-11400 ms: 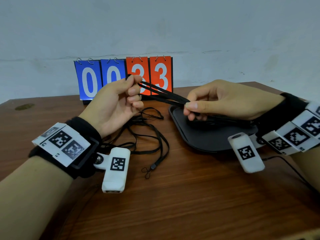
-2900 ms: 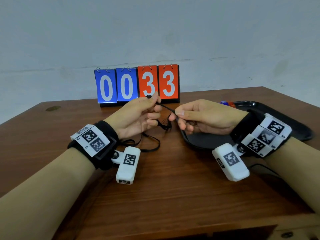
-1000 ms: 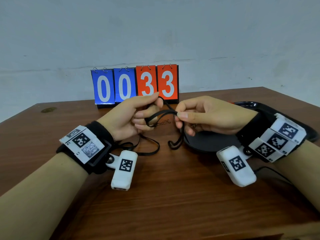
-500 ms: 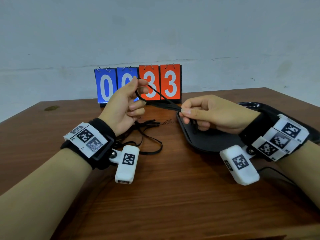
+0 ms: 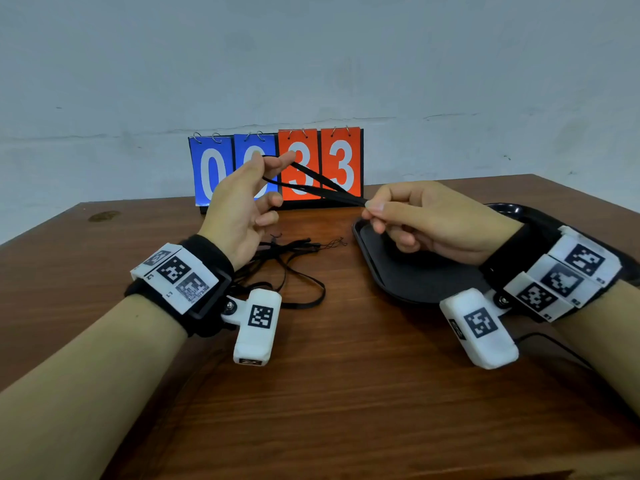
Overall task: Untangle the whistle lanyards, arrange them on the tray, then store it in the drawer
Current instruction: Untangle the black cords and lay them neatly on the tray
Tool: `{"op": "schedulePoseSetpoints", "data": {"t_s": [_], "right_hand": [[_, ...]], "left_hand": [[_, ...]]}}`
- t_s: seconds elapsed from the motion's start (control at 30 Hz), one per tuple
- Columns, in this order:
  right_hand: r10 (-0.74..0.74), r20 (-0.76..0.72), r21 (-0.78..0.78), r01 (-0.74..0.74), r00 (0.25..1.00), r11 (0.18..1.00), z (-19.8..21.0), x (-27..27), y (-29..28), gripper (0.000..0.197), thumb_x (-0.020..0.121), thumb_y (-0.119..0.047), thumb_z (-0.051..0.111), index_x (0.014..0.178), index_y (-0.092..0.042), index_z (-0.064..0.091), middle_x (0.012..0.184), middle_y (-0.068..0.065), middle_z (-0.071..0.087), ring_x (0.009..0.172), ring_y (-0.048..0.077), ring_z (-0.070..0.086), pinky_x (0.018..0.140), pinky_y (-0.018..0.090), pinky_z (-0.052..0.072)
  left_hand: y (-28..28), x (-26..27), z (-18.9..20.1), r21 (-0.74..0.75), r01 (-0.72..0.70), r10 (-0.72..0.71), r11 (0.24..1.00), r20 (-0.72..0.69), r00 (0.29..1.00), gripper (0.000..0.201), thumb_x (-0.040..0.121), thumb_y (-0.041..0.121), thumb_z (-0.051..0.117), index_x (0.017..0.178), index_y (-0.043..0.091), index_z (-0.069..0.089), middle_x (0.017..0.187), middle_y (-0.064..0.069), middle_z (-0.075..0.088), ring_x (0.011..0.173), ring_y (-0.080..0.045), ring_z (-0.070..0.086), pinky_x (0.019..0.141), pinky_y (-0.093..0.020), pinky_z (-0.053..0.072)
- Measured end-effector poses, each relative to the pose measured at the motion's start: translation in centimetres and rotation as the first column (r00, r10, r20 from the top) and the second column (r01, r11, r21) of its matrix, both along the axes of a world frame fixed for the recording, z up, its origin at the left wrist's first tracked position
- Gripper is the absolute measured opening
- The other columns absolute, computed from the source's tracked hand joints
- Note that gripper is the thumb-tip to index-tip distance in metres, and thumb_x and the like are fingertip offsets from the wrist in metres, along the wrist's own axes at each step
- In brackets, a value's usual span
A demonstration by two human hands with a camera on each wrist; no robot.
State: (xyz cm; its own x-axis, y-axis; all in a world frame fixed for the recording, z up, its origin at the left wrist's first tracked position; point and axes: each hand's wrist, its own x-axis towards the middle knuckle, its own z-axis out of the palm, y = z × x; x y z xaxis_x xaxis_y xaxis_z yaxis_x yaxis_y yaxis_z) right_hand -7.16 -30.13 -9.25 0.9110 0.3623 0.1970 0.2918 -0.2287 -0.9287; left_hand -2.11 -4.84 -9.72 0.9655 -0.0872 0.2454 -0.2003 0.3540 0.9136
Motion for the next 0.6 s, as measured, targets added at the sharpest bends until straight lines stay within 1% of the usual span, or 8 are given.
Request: {"op": "schedulePoseSetpoints", "data": {"t_s": [0.2,0.23,0.3,0.37,0.43,0.47,0.53,0.6], "right_hand": [[-0.056,0.022,0.017,0.056,0.998,0.998,0.0,0.3,-0.2,0.019,0.101,-0.021,0.056,0.103,-0.007,0.069,0.084,0.002,0.068,0.052,0.008,0.044,0.051,0.019,0.039],[-0.073,0.034,0.025,0.072,0.997,0.997,0.0,0.3,-0.2,0.018,0.101,-0.021,0.056,0.102,-0.009,0.07,0.085,0.002,0.069,0.052,0.008,0.043,0.05,0.019,0.04],[-0.104,0.057,0.056,0.101,0.993,0.993,0.2,0.5,-0.5,0.018,0.101,-0.021,0.057,0.101,-0.013,0.072,0.087,0.004,0.07,0.053,0.008,0.043,0.049,0.018,0.04],[-0.134,0.057,0.074,0.13,0.989,0.989,0.6,0.7,-1.0,0.019,0.101,-0.021,0.057,0.111,-0.014,0.071,0.087,0.005,0.071,0.053,0.008,0.044,0.049,0.018,0.041],[-0.163,0.024,0.061,0.162,0.986,0.985,0.9,0.9,-1.6,0.025,0.101,-0.02,0.057,0.123,-0.011,0.065,0.084,0.004,0.07,0.053,0.009,0.045,0.049,0.018,0.042],[-0.177,0.006,0.06,0.177,0.984,0.982,1.0,1.1,-1.9,0.025,0.101,-0.019,0.057,0.123,-0.01,0.063,0.081,0.004,0.069,0.054,0.009,0.046,0.049,0.018,0.042],[-0.215,-0.033,0.078,0.217,0.976,0.973,1.1,1.5,-2.4,0.02,0.102,-0.017,0.056,0.119,-0.008,0.062,0.073,0.001,0.064,0.054,0.009,0.044,0.048,0.018,0.041],[-0.247,-0.078,0.105,0.254,0.966,0.961,1.2,1.8,-2.6,0.016,0.102,-0.017,0.056,0.114,-0.011,0.063,0.066,-0.001,0.056,0.052,0.009,0.04,0.046,0.019,0.037]], "left_hand": [[-0.1,0.1,-0.1,-0.004,-0.005,0.005,1.0,-0.022,1.0,0.027,0.108,0.035,0.047,0.095,0.017,0.062,0.121,0.01,0.075,0.058,-0.006,0.051,0.041,-0.016,0.03],[0.0,0.2,0.0,-0.026,0.006,-0.007,1.0,-0.038,0.999,0.027,0.108,0.034,0.048,0.093,0.017,0.063,0.115,0.008,0.076,0.056,-0.006,0.049,0.041,-0.016,0.029],[0.2,0.5,0.0,-0.074,0.031,-0.036,0.997,-0.066,0.997,0.026,0.107,0.032,0.05,0.089,0.017,0.062,0.097,0.005,0.073,0.053,-0.007,0.042,0.04,-0.017,0.028],[0.3,0.7,0.0,-0.074,0.044,-0.05,0.996,-0.079,0.996,0.024,0.106,0.031,0.052,0.089,0.016,0.061,0.088,0.004,0.067,0.052,-0.007,0.038,0.04,-0.017,0.028],[0.1,0.8,-0.2,-0.042,0.048,-0.052,0.998,-0.101,0.993,0.023,0.105,0.031,0.053,0.089,0.017,0.062,0.088,0.004,0.066,0.051,-0.007,0.038,0.039,-0.017,0.028],[0.0,0.8,-0.2,-0.027,0.049,-0.052,0.998,-0.116,0.992,0.022,0.104,0.031,0.054,0.09,0.017,0.063,0.089,0.004,0.067,0.051,-0.007,0.038,0.039,-0.017,0.028],[-0.2,0.8,-0.3,-0.006,0.042,-0.042,0.999,-0.145,0.988,0.02,0.102,0.031,0.059,0.09,0.016,0.066,0.091,0.004,0.068,0.051,-0.007,0.04,0.039,-0.017,0.027],[-0.2,0.7,-0.3,0.006,0.03,-0.029,1.0,-0.167,0.986,0.019,0.1,0.03,0.062,0.089,0.016,0.069,0.092,0.003,0.069,0.05,-0.007,0.04,0.039,-0.017,0.027]]}}
